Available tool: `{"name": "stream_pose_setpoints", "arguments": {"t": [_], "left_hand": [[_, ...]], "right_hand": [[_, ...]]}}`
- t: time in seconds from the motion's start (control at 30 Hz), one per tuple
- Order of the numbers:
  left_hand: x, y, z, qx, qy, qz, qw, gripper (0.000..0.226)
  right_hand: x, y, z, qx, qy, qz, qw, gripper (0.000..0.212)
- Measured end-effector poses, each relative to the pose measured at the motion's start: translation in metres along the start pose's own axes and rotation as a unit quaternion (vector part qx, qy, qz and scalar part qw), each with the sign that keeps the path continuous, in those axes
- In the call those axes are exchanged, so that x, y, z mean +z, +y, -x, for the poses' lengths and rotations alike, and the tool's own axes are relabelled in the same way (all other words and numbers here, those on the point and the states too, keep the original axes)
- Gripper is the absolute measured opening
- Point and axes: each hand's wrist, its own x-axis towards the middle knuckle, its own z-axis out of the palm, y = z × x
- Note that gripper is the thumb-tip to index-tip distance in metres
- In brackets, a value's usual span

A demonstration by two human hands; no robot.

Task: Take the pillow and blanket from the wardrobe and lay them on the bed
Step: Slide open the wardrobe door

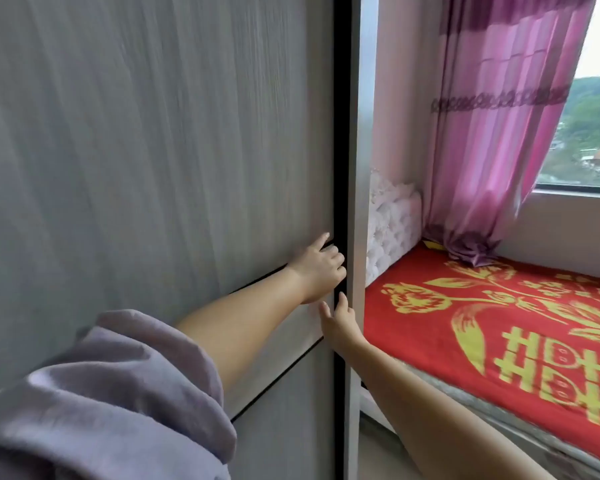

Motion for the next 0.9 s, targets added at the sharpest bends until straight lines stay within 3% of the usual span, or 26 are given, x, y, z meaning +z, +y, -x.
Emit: {"name": "stream_pose_setpoints", "arguments": {"t": [0.17,0.43,0.73,0.9], "left_hand": [[0.019,-0.026,-0.053,0.008,-0.020,-0.037,0.999,0.042],[0.026,-0.015,-0.072,-0.018,-0.029,-0.077,0.996,0.042],[0.014,-0.003,-0.017,-0.054,-0.041,-0.078,0.995,0.034],[0.012,-0.003,0.047,-0.065,-0.058,-0.074,0.993,0.030]], "right_hand": [[0.021,-0.002,-0.057,-0.023,0.059,-0.047,0.997,0.064],[0.021,0.018,-0.077,-0.053,0.054,-0.017,0.997,0.065],[0.028,0.015,-0.048,-0.061,0.055,0.033,0.996,0.043],[0.058,0.001,0.005,-0.121,0.026,0.074,0.990,0.036]]}}
